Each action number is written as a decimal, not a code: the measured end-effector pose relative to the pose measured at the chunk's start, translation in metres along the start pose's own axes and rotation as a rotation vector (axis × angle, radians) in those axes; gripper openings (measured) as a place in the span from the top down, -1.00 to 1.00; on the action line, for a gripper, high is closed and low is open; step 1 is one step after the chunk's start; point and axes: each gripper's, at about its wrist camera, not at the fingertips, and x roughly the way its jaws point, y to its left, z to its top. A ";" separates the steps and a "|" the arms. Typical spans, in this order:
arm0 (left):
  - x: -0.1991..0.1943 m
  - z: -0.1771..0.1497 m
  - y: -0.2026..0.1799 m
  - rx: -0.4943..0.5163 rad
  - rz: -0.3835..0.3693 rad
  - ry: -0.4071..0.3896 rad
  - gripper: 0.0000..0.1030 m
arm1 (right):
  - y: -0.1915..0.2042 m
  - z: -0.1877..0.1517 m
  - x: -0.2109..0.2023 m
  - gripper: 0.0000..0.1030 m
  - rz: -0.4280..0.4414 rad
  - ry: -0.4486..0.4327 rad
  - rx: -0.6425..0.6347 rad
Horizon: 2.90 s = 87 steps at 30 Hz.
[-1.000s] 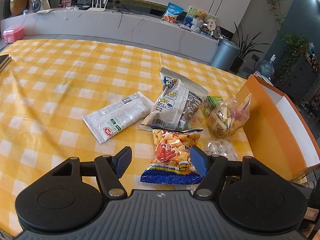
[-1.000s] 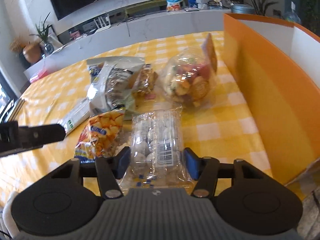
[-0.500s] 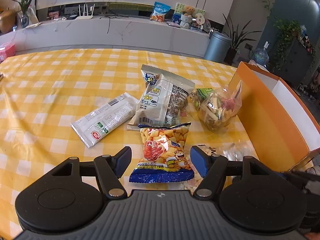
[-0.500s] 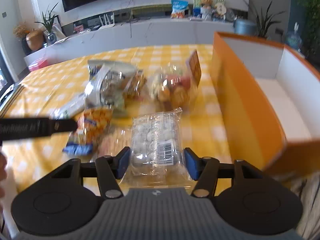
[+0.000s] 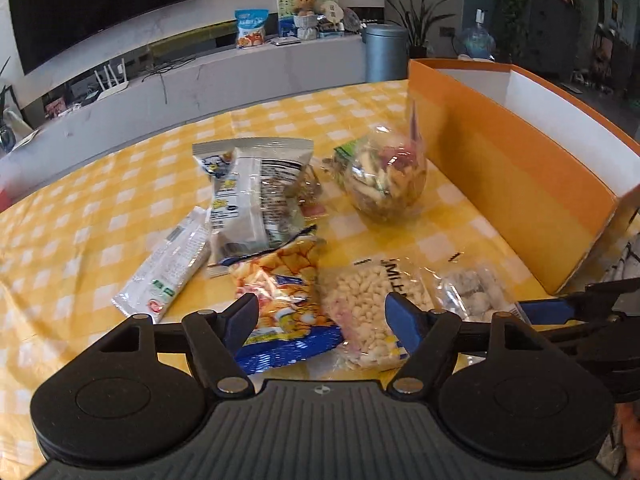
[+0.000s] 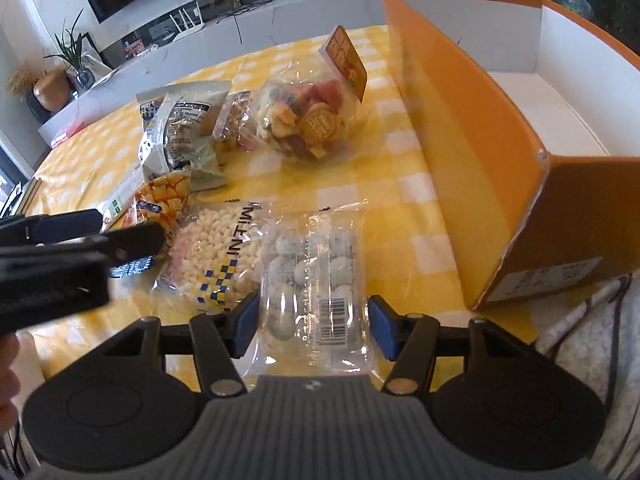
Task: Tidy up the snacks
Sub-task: 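Grasp the MILNI bag of white nuts with the left gripper while the right holds the tray, then lift the MILNI bag with the left gripper while the right lifts the candy tray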
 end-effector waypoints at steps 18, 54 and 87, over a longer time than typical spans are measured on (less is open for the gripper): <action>0.014 -0.013 -0.011 -0.044 -0.116 0.091 -0.71 | 0.005 -0.014 -0.020 0.02 -0.049 0.007 -0.171; -0.026 0.006 0.007 -0.192 -0.159 0.013 -0.77 | -0.003 -0.004 -0.012 0.22 0.009 0.003 -0.086; -0.083 0.013 0.039 -0.292 -0.232 -0.169 -0.77 | 0.027 0.001 -0.024 -0.03 0.074 -0.135 -0.179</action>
